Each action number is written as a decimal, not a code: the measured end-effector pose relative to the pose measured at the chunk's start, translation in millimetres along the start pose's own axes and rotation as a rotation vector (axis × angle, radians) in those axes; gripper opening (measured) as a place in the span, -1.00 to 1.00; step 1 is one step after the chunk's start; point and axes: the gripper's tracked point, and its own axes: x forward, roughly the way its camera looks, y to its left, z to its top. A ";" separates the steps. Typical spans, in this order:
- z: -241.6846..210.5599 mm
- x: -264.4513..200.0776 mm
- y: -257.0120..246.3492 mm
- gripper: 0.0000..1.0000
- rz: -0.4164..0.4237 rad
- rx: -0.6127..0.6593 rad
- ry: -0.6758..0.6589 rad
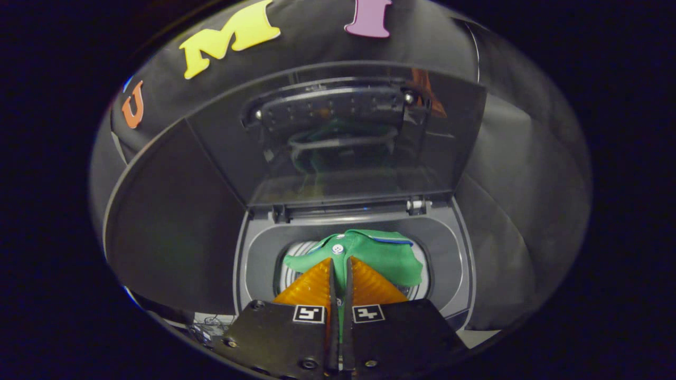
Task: Put the clothes into the washing machine and then close the washing machine lid.
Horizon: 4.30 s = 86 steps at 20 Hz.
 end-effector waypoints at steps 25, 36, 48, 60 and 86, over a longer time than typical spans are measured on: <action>-73.5 56.7 -1.4 -0.49 -0.088 -0.010 0.256; -52.2 35.6 -11.2 0.38 -0.113 -0.084 0.094; 32.9 -53.3 3.0 0.38 -0.029 -0.129 -0.236; 121.9 -135.7 20.9 0.39 0.013 -0.160 -0.518; 242.2 -27.4 32.0 0.39 -0.024 -0.075 -0.487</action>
